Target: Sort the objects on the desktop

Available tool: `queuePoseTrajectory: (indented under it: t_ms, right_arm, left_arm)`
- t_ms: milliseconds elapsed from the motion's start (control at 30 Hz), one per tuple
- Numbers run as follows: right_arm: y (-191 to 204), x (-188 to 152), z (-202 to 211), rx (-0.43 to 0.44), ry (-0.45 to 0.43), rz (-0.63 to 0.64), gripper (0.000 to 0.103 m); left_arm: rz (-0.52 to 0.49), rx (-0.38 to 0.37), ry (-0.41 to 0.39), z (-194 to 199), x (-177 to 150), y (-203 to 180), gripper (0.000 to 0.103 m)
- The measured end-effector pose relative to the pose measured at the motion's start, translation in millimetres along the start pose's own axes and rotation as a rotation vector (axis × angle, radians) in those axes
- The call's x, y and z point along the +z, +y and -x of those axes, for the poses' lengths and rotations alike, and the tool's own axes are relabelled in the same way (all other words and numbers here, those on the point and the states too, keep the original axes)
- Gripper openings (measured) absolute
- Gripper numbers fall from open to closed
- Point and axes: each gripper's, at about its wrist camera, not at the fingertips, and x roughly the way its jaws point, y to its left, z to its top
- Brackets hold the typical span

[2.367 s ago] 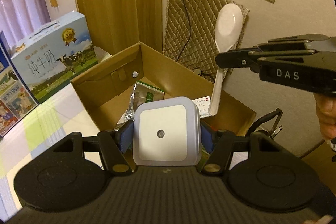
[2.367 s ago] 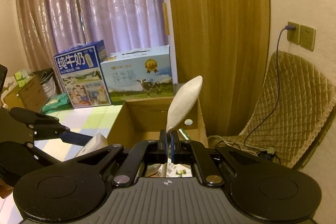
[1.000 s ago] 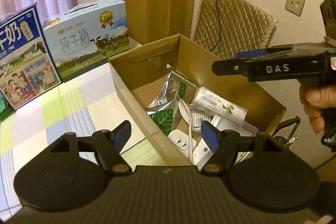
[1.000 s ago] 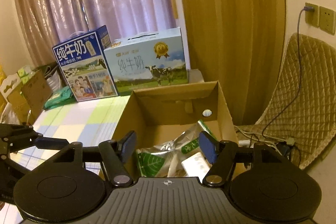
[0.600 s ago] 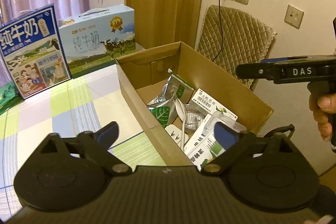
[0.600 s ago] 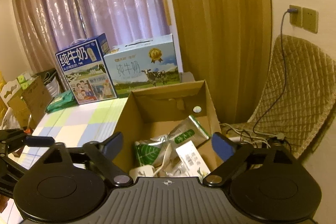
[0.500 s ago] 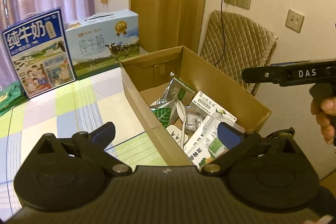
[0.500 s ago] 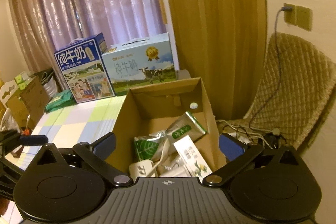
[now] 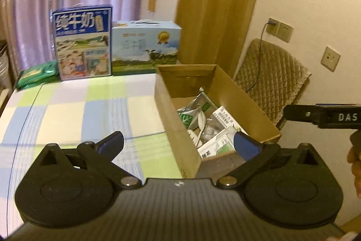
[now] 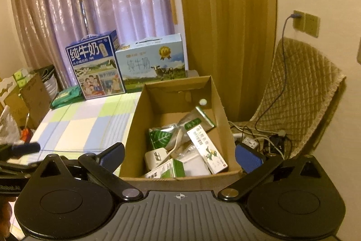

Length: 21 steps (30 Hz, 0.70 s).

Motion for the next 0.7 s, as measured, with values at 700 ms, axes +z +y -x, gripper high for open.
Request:
queuePoseTrajectory:
  t_ms: [700]
  right_arm:
    - [11.3, -56.0, 23.5, -0.037, 0.1, -0.054, 0.101]
  left_arm:
    - [0.01, 0.015, 0.016, 41.7, -27.9, -7.7, 0.102]
